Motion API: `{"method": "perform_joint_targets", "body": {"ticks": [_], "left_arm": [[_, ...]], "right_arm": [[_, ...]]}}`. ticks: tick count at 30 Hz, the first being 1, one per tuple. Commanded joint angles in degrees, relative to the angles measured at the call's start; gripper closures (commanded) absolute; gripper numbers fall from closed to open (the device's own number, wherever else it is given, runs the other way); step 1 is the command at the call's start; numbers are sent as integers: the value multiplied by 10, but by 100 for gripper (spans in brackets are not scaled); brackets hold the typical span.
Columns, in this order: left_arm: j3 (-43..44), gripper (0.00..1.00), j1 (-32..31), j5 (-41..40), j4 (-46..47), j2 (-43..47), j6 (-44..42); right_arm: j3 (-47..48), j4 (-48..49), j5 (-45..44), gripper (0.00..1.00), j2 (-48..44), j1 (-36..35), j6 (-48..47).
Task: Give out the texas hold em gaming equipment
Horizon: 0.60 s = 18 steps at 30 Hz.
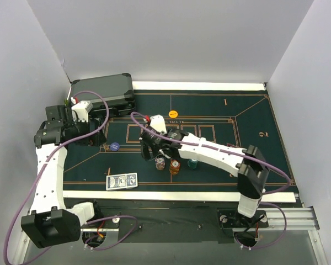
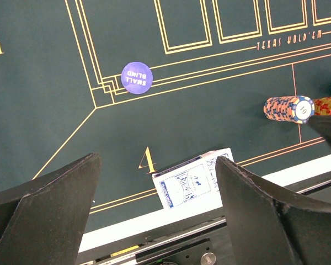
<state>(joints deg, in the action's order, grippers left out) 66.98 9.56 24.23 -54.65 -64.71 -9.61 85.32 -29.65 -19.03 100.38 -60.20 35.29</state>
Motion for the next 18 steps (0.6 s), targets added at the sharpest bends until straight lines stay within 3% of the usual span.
{"method": "perform_joint_targets", "body": {"ticks": [1,10,18], "left_arm": [[3,4,13,11,12,20,13],[1,4,28,12,2,31,4],[4,4,30,5,1,34,2]], "right_arm": [[22,-47,5,12,33,-11,-11],[12,-51,7,13,77,-18,-3],[5,-39,20,26,105,-18,1]]}}
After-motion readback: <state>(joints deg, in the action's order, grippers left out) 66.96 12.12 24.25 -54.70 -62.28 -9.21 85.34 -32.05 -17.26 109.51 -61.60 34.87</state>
